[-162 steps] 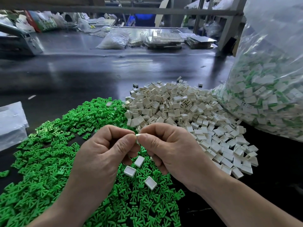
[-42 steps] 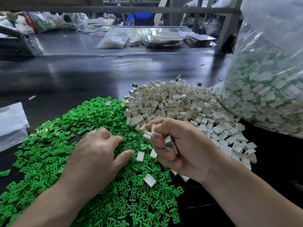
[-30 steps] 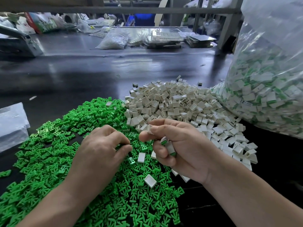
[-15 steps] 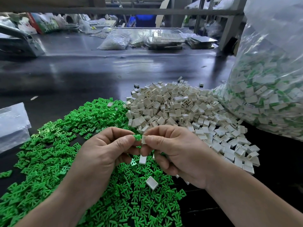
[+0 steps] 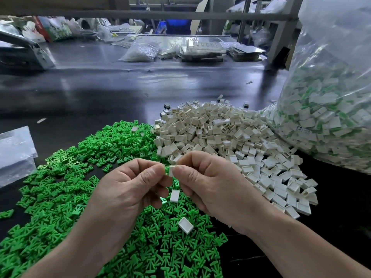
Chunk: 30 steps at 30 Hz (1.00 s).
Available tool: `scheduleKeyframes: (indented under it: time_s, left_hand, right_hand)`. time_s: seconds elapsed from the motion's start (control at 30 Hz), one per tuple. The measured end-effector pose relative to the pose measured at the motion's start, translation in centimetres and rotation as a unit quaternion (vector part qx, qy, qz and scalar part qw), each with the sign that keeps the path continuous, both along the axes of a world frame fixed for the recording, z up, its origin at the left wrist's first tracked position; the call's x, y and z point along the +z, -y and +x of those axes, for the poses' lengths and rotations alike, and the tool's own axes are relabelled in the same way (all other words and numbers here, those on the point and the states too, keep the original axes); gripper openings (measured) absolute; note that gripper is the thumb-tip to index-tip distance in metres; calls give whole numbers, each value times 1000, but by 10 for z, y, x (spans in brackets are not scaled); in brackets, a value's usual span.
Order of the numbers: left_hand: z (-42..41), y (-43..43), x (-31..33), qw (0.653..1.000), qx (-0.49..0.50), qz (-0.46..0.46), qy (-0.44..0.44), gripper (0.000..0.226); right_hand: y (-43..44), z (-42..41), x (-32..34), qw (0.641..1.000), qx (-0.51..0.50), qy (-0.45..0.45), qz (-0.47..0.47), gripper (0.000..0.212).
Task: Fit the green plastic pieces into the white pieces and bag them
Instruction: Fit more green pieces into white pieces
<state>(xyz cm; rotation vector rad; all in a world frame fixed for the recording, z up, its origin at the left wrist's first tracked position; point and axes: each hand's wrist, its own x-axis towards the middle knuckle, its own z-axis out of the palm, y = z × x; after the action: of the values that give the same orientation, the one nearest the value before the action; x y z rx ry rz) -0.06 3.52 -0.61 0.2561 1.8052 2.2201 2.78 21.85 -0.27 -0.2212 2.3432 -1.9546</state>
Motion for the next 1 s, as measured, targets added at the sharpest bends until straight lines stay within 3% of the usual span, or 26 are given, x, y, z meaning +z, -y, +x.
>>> scheduleKeyframes:
  time_s: [0.2, 0.43, 0.63, 0.8, 0.9, 1.0]
  left_hand:
    - [6, -2, 1, 998, -36, 11, 43, 14]
    - [7, -2, 4, 995, -47, 39, 76, 26]
    - [12, -12, 1, 995, -19, 78, 64, 13]
    - [13, -12, -1, 992, -26, 112, 48, 12]
    - [8, -9, 2, 991, -55, 118, 42, 36]
    - [2, -3, 5, 999, -6, 45, -25, 59]
  right_hand:
    - [2, 3, 5, 998, 26, 41, -29, 24]
    - [6, 6, 13, 988, 40, 121, -91, 29]
    - [16, 11, 11, 991, -13, 80, -110, 25]
    - [19, 14, 17, 981, 1, 84, -175, 24]
    - [18, 13, 19, 975, 39, 101, -192, 30]
    - [15, 14, 21, 974, 78, 117, -176, 29]
